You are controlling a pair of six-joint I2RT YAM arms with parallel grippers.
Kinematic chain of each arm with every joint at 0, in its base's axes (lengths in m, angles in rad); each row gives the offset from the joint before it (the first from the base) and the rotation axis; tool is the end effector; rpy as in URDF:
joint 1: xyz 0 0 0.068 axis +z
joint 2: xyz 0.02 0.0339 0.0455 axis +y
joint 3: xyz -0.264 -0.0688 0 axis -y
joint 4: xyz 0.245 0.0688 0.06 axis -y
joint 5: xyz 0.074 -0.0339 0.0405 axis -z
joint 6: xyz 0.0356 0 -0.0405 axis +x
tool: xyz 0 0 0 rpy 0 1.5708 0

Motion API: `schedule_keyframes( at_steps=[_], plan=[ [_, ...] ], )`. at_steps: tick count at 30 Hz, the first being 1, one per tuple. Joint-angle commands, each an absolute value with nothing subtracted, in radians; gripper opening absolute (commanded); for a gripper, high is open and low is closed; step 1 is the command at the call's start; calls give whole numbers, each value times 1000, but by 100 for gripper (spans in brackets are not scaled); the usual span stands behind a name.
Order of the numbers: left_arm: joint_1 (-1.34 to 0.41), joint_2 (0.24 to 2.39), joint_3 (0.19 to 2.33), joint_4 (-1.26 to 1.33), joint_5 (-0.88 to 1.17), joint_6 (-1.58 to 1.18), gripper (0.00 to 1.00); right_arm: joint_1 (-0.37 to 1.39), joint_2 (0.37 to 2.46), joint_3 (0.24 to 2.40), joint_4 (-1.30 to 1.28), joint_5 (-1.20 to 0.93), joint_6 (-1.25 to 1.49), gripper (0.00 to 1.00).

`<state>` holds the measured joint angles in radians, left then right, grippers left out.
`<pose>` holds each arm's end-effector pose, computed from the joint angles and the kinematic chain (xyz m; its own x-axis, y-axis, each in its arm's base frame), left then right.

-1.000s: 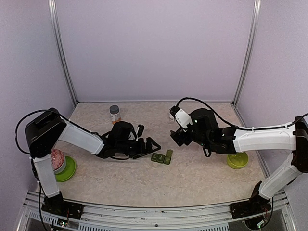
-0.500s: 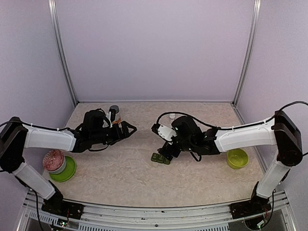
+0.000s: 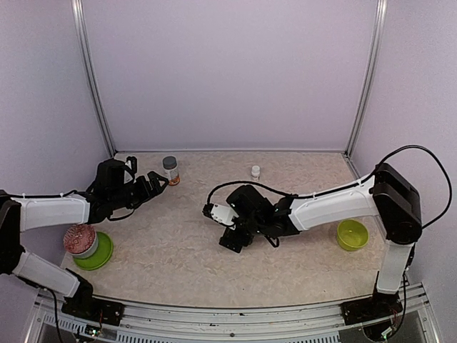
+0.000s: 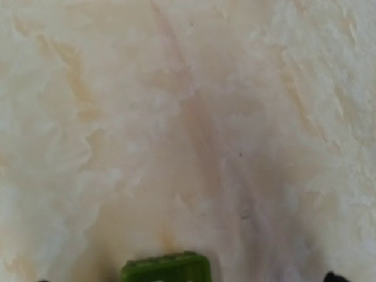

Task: Sort the pills into containers
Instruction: Adjust the pill container at the center of the board.

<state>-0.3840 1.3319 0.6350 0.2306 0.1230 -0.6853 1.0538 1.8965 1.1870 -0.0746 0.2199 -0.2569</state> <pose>0.2594 -0.1095 0.2096 -0.6224 -0.4260 -0.6567 0.1027 0.7872 -0.6080 0.2076 0.3495 0.1727 -0.1414 -0.7504 -0.6456 -0.8354 0.4404 -0.3289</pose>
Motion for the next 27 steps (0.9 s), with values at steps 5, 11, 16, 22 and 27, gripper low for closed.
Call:
schedule_keyframes(
  at_steps=[5, 11, 16, 22, 27],
  plan=[
    [-347, 1309, 623, 218, 146, -660, 99, 1062, 1980, 1266, -138, 327, -260, 100],
    [-335, 1307, 625, 222, 149, -661, 99, 1061, 2021, 1294, -147, 388, -253, 100],
    [-333, 1311, 636, 225, 144, -661, 99, 1060, 2040, 1308, -141, 431, -252, 100],
    [-330, 1327, 660, 221, 138, -658, 99, 1060, 2055, 1324, -126, 485, -256, 100],
    [-330, 1339, 669, 233, 142, -656, 99, 1060, 2041, 1320, -124, 429, -255, 100]
  ],
)
